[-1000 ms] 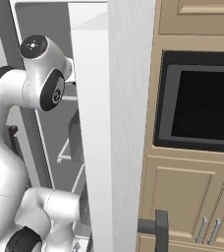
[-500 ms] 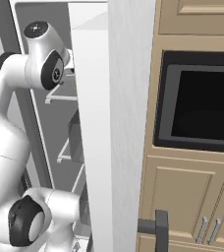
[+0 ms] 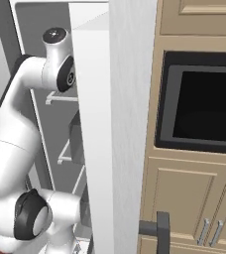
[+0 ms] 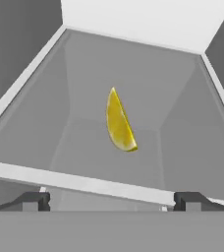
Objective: Take the lemon wedge from the fridge and place it on the plate with fish on the dining counter.
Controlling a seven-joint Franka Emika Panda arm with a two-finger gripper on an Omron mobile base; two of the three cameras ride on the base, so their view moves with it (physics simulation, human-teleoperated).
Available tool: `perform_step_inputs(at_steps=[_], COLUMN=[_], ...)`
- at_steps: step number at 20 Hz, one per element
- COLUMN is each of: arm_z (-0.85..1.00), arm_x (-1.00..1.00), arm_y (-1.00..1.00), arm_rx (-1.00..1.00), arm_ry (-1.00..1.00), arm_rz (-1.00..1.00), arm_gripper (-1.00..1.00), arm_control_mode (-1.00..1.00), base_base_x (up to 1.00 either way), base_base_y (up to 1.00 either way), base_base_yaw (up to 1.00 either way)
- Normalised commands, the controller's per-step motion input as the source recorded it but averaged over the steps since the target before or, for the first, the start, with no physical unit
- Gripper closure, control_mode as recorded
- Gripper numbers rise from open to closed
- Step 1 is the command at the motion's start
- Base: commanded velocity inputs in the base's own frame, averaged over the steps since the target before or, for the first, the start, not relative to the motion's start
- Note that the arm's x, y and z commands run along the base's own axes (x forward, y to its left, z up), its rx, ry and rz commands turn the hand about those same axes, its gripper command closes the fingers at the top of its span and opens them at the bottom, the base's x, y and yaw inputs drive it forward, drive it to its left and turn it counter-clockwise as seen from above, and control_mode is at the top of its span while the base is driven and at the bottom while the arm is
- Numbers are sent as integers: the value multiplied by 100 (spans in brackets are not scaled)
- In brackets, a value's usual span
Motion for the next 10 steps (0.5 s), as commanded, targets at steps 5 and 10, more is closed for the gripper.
perform_step_inputs(at_steps=[5,10], arm_z=[-2,0], arm_x=[32,31], arm_y=[-31,3], arm_rx=[2,0], arm_ry=[0,0], arm_rz=[12,1], arm_gripper=[-100,-100], arm_control_mode=[-100,-100], base_base_x=[0,0], base_base_y=[0,0], base_base_yaw=[0,0])
